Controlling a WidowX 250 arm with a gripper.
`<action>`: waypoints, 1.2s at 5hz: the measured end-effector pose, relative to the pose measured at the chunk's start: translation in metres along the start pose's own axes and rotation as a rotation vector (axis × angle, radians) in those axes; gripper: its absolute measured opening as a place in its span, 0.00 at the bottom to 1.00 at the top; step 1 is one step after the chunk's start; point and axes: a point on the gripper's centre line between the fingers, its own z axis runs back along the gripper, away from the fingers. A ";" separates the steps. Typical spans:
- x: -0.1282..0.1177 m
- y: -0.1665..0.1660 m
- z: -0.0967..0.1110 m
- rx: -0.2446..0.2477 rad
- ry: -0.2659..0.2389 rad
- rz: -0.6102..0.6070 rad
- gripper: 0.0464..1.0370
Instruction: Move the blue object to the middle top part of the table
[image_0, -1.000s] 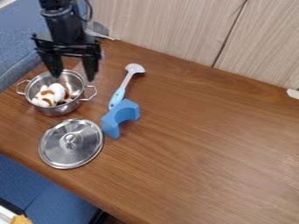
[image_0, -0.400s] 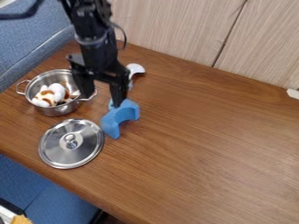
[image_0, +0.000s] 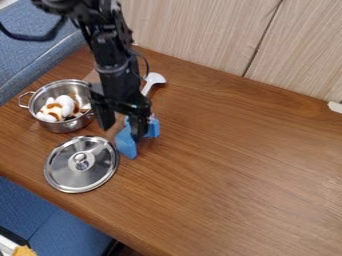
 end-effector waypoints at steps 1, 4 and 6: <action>0.004 0.000 -0.001 0.012 -0.023 -0.033 0.62; 0.001 -0.004 -0.002 -0.005 -0.008 -0.044 0.28; 0.010 -0.013 0.037 -0.019 -0.070 -0.022 0.28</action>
